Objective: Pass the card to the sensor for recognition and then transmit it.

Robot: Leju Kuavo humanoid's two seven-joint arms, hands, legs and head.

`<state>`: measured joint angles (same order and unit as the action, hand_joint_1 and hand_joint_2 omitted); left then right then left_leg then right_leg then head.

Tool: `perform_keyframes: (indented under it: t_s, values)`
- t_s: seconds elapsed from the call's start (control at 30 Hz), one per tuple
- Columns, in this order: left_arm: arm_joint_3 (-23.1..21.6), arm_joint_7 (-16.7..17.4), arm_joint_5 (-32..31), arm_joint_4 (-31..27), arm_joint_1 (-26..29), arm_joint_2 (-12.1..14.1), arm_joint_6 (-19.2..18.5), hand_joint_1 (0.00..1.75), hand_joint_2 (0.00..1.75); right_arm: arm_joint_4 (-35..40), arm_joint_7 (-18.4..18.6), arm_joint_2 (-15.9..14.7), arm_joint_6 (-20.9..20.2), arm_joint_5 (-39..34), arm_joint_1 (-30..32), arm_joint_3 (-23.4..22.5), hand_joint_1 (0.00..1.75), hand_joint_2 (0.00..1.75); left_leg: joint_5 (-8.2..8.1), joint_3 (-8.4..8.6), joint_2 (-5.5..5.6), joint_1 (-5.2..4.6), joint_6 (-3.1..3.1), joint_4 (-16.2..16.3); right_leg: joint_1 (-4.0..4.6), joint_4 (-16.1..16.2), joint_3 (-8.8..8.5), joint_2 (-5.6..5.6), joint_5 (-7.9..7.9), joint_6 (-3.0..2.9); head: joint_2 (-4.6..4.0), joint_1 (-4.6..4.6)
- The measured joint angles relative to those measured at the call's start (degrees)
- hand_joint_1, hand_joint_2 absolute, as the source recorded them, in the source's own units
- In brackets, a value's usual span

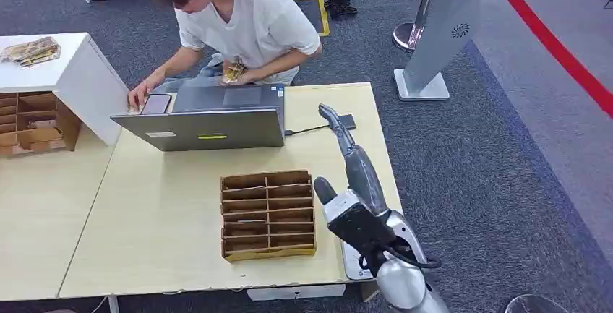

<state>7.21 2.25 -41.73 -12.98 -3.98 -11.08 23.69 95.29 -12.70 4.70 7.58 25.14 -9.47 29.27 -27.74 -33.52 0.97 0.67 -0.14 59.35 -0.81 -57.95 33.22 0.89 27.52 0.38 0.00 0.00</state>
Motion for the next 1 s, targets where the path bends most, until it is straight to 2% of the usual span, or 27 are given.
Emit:
perform_keyframes:
  t_s: [0.17, 0.37, 0.7, 1.0]
  values:
    - [1.3, -0.5, 0.6, 0.0, 0.2, 0.0, 0.8, 0.0, 0.0, 0.2, -2.3, -0.5, -1.1, -5.8, 4.2, 0.0, 0.0, 0.0, -0.01, 0.0, -0.01, 0.0, 0.02, 0.0, 0.0, 0.0, 0.0, -0.01, 0.01, 0.0, 0.0, 0.0]
    - [1.7, -0.7, 0.7, 0.0, 0.3, 0.0, 0.8, 0.0, 0.0, 0.2, -2.7, -1.2, -1.2, -6.9, 6.3, 0.0, 0.0, 0.0, -0.01, 0.0, -0.01, 0.0, 0.02, 0.0, 0.0, 0.0, 0.0, -0.01, 0.0, 0.0, 0.0, 0.0]
    - [4.1, -2.0, 2.8, 0.0, 0.8, -0.1, 2.6, 0.0, 0.0, -0.2, -6.1, -2.3, -3.0, -17.2, 11.5, -0.4, 0.0, 0.0, -0.04, -0.01, -0.01, 0.0, 0.01, 0.0, 0.0, 0.0, 0.0, -0.02, 0.02, -0.01, 0.0, 0.0]
    - [5.5, -2.6, 3.6, 0.0, 0.9, -0.1, 3.2, 0.0, 0.0, -1.0, -6.6, -3.3, -3.1, -18.6, 13.8, -0.5, 0.0, 0.0, -0.03, -0.01, -0.01, 0.0, 0.01, 0.0, 0.0, 0.0, -0.01, -0.01, 0.02, -0.01, 0.0, 0.0]
